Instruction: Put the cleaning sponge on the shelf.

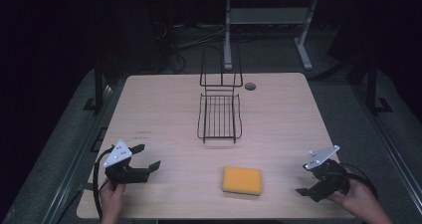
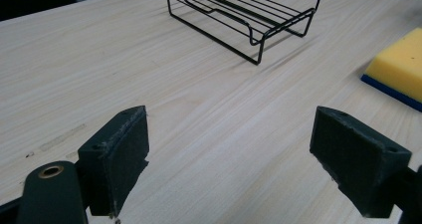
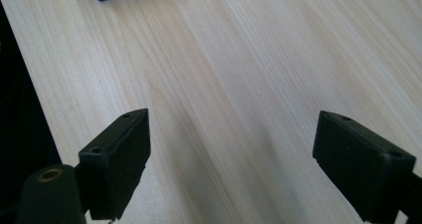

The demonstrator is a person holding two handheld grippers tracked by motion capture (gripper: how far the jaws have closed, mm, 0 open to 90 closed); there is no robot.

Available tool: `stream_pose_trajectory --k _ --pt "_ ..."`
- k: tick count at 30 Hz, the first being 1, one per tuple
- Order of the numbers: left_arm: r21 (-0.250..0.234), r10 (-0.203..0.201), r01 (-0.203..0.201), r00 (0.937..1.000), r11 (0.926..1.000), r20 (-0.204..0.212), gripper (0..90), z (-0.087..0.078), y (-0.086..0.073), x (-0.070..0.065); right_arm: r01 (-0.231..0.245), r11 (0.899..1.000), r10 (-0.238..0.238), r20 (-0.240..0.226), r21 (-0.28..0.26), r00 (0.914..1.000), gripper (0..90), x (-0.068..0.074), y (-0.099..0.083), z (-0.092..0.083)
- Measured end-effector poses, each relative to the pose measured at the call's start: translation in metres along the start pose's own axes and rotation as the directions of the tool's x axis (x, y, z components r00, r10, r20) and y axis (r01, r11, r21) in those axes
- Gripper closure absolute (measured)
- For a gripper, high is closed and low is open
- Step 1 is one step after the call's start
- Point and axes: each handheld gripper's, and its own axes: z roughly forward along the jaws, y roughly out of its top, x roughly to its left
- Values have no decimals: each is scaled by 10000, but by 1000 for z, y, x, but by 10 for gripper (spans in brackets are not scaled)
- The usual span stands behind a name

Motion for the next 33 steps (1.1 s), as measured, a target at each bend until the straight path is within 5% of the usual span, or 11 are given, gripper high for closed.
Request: stream_pose_trajectory --k 33 --pt "18 305 -305 9995 9995 32 150 -1 0 -2 735 9970 -726 -325 246 9968 146 10 35 2"
